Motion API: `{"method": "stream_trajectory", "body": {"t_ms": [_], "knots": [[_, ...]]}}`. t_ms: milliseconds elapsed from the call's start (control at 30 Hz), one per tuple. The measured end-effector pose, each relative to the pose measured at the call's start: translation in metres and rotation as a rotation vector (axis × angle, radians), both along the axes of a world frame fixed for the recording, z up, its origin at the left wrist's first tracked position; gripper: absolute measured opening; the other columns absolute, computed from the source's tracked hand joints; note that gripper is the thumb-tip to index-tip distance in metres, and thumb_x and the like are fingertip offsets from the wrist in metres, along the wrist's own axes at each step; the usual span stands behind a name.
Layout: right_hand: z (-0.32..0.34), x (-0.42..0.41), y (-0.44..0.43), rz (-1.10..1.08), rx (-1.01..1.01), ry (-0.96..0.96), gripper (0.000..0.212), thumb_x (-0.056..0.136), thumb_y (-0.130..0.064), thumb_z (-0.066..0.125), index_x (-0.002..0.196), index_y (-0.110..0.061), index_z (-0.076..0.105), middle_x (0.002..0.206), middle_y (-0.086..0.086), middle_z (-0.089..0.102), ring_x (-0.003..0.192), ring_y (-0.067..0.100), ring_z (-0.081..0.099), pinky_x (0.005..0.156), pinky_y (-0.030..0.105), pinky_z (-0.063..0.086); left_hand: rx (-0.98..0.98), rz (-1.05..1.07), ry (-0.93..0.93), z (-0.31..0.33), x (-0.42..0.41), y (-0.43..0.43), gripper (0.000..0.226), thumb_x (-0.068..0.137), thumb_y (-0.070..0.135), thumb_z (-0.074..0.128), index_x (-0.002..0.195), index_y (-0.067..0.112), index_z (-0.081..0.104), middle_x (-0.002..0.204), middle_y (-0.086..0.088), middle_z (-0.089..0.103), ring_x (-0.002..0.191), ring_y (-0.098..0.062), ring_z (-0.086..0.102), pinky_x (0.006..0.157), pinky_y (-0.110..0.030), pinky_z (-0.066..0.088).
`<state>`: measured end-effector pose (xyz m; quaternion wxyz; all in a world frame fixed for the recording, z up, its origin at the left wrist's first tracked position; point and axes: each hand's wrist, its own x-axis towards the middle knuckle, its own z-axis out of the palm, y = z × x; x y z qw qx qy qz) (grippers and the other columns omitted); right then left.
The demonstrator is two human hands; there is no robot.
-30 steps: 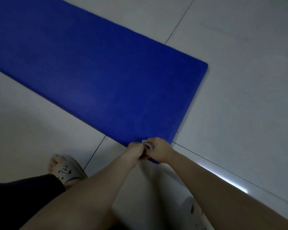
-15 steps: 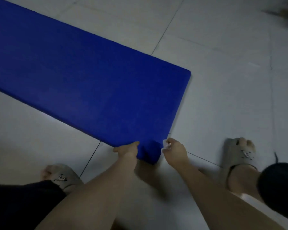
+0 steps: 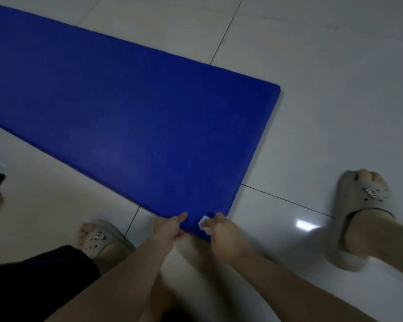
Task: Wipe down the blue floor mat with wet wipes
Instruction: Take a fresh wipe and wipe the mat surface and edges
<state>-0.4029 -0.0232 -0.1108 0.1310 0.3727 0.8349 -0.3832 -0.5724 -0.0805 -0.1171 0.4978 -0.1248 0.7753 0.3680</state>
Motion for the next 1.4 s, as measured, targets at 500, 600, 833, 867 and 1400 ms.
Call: {"method": "stream_trajectory", "body": {"t_ms": [500, 600, 833, 867, 1400], "knots": [[-0.039, 0.015, 0.098, -0.213, 0.364, 0.102, 0.030, 0.097, -0.018, 0.056, 0.124, -0.012, 0.066, 0.117, 0.012, 0.065, 0.093, 0.032, 0.068, 0.081, 0.043, 0.056, -0.310, -1.491, 0.452, 0.006, -0.031, 0.053, 0.081, 0.065, 0.066, 0.085, 0.118, 0.020, 0.045, 0.114, -0.003, 0.051, 0.103, -0.022, 0.052, 0.091, -0.041, 0.052], [-0.035, 0.007, 0.068, -0.208, 0.314, 0.057, 0.025, 0.102, -0.024, 0.050, 0.121, -0.013, 0.062, 0.117, 0.008, 0.065, 0.096, 0.027, 0.067, 0.086, 0.043, 0.056, -0.345, -1.535, 0.417, 0.004, -0.033, 0.057, 0.086, 0.066, 0.067, 0.084, 0.123, 0.020, 0.042, 0.120, -0.005, 0.049, 0.107, -0.024, 0.051, 0.092, -0.041, 0.052], [-0.016, 0.017, -0.007, 0.293, 0.210, 0.292, 0.029, 0.102, -0.030, 0.041, 0.114, -0.013, 0.062, 0.099, 0.009, 0.063, 0.076, 0.026, 0.064, 0.065, 0.042, 0.056, -0.395, -1.557, 0.394, 0.001, -0.035, 0.061, 0.106, 0.065, 0.069, 0.083, 0.143, 0.017, 0.034, 0.136, -0.009, 0.045, 0.119, -0.028, 0.049, 0.100, -0.044, 0.049], [-0.019, 0.016, 0.007, 0.294, 0.244, 0.304, 0.024, 0.099, -0.025, 0.049, 0.111, -0.012, 0.064, 0.099, 0.010, 0.063, 0.077, 0.028, 0.064, 0.066, 0.042, 0.057, -0.399, -1.562, 0.387, 0.001, -0.034, 0.062, 0.108, 0.066, 0.069, 0.082, 0.145, 0.016, 0.032, 0.137, -0.009, 0.044, 0.119, -0.027, 0.049, 0.100, -0.043, 0.049], [-0.019, 0.013, 0.007, 0.488, 0.110, 0.349, 0.033, 0.107, -0.030, 0.040, 0.124, -0.008, 0.057, 0.118, 0.012, 0.061, 0.101, 0.027, 0.061, 0.092, 0.046, 0.051, -0.419, -1.561, 0.359, 0.002, -0.032, 0.065, 0.115, 0.069, 0.067, 0.082, 0.152, 0.014, 0.023, 0.140, -0.010, 0.041, 0.119, -0.027, 0.049, 0.096, -0.038, 0.050]]}}
